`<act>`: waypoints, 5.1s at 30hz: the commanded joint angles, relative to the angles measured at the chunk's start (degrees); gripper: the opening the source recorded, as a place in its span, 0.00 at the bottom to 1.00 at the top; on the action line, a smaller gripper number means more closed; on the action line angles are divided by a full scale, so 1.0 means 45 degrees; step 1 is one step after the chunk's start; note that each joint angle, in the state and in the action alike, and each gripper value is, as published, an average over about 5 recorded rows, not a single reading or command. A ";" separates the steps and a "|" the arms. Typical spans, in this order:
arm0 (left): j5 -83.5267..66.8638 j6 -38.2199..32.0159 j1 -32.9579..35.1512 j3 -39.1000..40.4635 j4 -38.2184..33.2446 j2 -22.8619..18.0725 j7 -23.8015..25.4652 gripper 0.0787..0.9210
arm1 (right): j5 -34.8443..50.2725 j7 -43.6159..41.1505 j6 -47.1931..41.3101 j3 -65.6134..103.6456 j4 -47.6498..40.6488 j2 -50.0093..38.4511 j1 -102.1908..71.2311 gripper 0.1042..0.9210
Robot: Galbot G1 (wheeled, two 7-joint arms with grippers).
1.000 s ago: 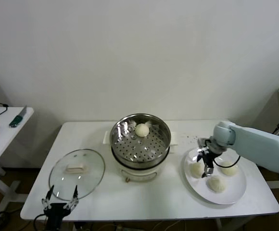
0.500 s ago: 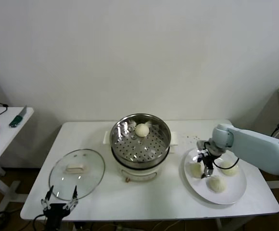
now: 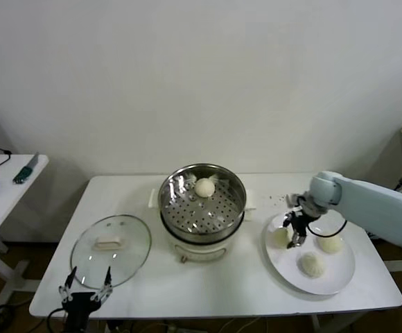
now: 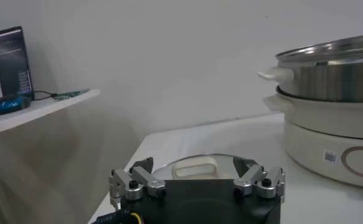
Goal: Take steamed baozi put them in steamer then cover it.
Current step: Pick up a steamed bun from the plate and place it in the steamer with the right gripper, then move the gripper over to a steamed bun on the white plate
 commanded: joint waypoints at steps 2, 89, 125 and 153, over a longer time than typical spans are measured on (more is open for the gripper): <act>-0.0018 0.0033 0.0172 0.0077 -0.0255 -0.0033 0.0008 0.88 | 0.3032 -0.0327 0.0394 -0.3571 0.0173 0.0173 0.5734 0.73; 0.0357 0.0199 0.0754 0.0274 -0.0863 0.0284 0.0169 0.88 | 0.2626 -0.1461 0.0118 -0.4495 0.2375 0.1875 0.7216 0.88; 0.0756 0.0976 -0.0082 -0.0172 -0.0787 -0.0038 0.0225 0.88 | -0.3738 -0.0662 0.0583 -0.0101 0.2204 -0.2300 -0.1593 0.88; 0.0694 0.0873 0.0128 -0.0208 -0.0613 -0.0131 0.0208 0.88 | -0.3879 -0.0615 0.1043 -0.0315 0.1772 -0.1563 -0.1644 0.74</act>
